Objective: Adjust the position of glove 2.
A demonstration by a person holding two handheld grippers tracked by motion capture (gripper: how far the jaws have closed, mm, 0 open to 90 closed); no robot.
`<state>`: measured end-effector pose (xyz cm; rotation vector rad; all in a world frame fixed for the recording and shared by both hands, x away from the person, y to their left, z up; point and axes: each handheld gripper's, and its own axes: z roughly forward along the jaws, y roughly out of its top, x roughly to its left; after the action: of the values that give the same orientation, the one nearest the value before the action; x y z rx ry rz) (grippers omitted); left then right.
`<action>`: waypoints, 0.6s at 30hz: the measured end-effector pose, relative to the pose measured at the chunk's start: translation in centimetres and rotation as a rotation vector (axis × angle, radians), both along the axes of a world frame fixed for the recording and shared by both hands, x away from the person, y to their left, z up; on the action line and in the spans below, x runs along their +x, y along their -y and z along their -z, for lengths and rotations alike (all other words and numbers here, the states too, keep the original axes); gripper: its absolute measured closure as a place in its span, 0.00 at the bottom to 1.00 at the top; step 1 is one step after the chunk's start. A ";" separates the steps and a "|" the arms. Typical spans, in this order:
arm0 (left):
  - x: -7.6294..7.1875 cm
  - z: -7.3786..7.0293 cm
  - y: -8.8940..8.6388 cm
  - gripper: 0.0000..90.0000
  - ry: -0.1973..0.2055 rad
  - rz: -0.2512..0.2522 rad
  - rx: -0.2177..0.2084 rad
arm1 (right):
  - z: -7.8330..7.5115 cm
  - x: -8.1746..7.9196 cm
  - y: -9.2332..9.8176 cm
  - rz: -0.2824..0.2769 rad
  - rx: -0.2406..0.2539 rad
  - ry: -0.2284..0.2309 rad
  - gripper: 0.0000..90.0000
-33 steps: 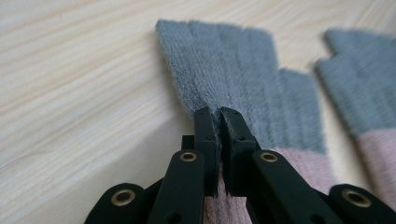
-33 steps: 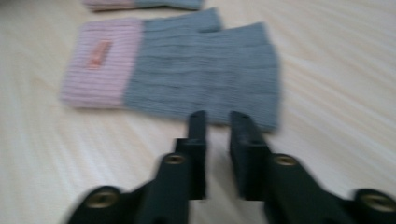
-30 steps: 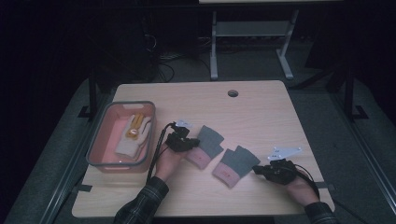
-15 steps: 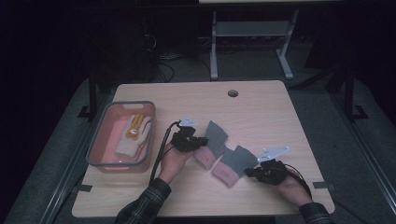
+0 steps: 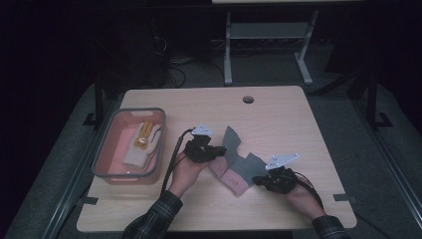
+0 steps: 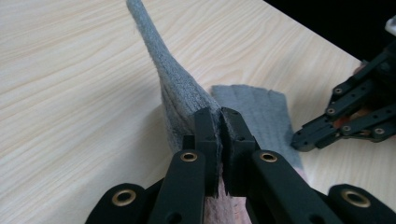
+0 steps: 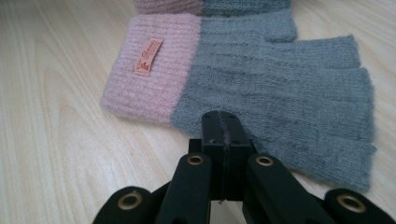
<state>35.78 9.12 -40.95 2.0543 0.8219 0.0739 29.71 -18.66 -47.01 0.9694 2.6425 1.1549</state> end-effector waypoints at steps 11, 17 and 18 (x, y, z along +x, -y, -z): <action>-0.8 -0.1 0.8 0.96 -0.015 0.053 -0.010 | -0.3 0.9 -2.1 -0.009 0.017 0.002 1.00; -1.2 0.1 1.5 0.96 -0.020 0.084 0.006 | -0.3 1.4 -3.7 -0.022 0.004 0.014 1.00; -1.3 0.2 1.7 0.96 -0.020 0.090 0.013 | -0.3 1.4 -3.8 -0.026 0.007 0.013 1.00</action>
<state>34.48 7.41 -41.13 2.1042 0.7417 0.0084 31.14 -14.84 -46.71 0.9285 2.6502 1.1722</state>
